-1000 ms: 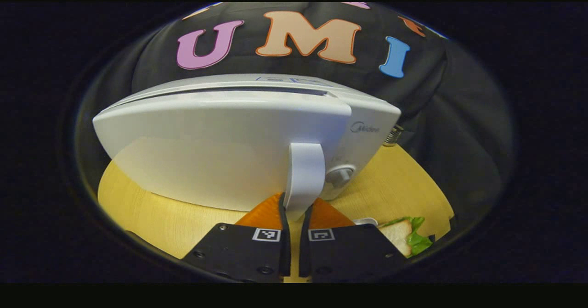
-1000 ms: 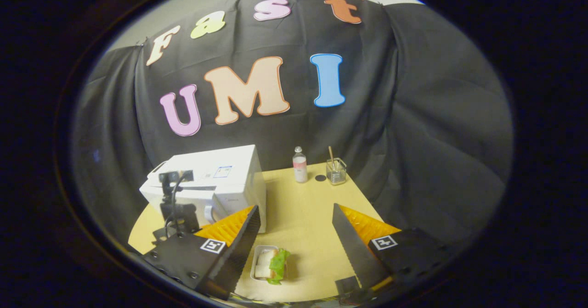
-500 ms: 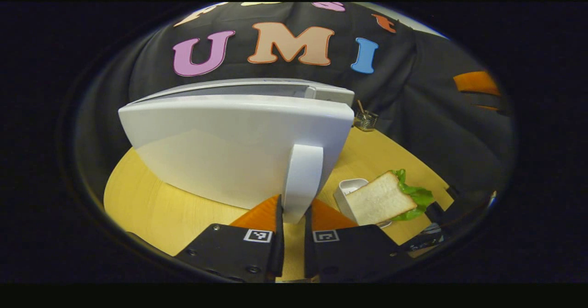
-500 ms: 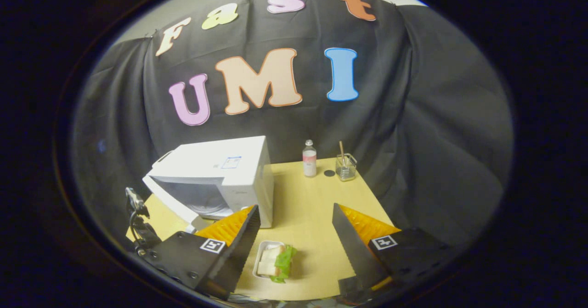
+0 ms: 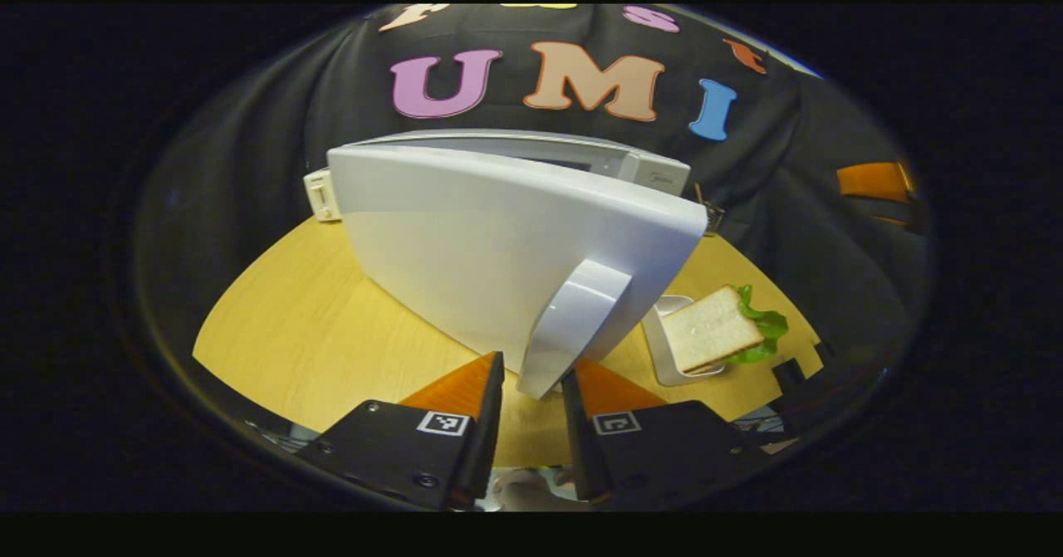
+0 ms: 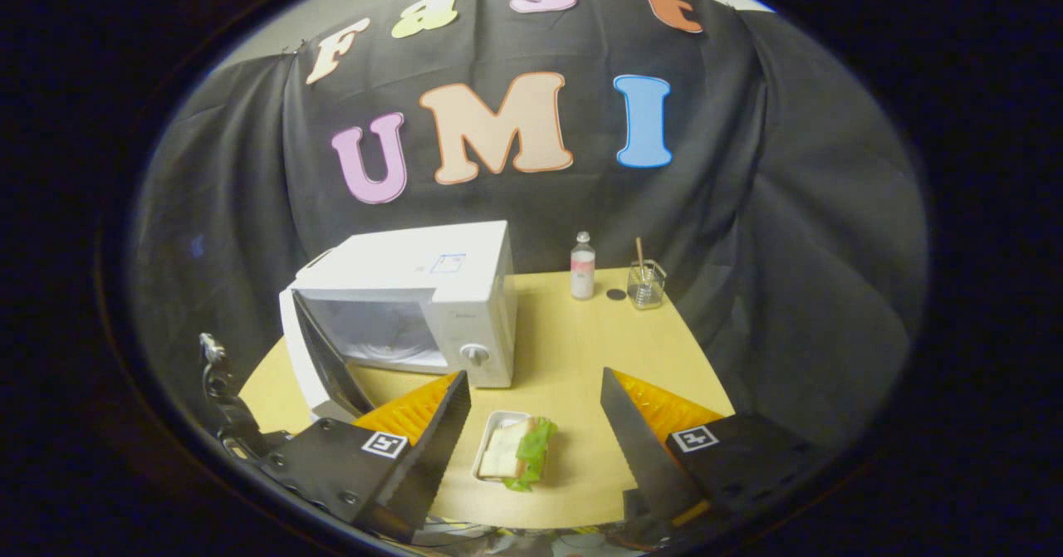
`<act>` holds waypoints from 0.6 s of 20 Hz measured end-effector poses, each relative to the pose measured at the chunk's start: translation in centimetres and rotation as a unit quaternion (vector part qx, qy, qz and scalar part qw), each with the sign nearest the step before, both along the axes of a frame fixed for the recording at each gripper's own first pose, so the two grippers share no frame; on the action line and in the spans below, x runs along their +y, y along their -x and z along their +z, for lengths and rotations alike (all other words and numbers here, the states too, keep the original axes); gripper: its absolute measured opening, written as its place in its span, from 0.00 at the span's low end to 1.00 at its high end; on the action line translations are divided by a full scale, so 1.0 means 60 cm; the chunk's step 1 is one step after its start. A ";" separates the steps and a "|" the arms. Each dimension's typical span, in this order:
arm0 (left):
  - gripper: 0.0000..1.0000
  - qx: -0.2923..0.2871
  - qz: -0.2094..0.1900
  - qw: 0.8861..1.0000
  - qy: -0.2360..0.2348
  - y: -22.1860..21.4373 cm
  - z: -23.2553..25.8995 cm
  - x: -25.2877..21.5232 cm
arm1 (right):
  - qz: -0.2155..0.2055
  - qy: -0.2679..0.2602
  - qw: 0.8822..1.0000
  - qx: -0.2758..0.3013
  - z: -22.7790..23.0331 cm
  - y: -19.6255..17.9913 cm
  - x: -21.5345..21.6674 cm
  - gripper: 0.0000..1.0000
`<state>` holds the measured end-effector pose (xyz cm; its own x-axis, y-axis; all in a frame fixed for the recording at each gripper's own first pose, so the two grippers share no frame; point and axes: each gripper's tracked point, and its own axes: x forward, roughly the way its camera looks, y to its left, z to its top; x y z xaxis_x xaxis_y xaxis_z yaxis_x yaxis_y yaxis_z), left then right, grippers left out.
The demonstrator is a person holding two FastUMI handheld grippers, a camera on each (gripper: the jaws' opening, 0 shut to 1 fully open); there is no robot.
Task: Open the microwave oven with the left hand, put the food in, and close the microwave oven.
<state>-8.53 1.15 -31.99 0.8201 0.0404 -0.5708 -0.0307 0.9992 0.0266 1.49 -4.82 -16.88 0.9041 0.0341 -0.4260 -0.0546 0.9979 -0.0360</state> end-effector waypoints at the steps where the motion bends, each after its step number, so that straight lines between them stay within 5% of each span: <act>1: 0.47 -0.002 0.012 1.000 -0.003 0.010 0.003 0.015 | 0.003 0.000 1.000 0.008 -0.008 0.002 0.000 0.92; 7: 0.77 -0.012 0.132 0.991 -0.007 0.083 0.026 0.128 | 0.033 -0.017 0.996 0.082 -0.076 0.002 0.010 0.92; 12: 0.96 -0.017 0.210 0.977 0.013 0.134 0.038 0.188 | 0.050 -0.057 0.980 0.186 -0.155 -0.011 0.019 0.99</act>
<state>-16.57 12.40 -29.73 0.7524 0.3640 -0.5489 -0.4395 0.8982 -0.0067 2.17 -3.67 -26.20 0.6762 0.1814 -0.7141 -0.1409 0.9832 0.1163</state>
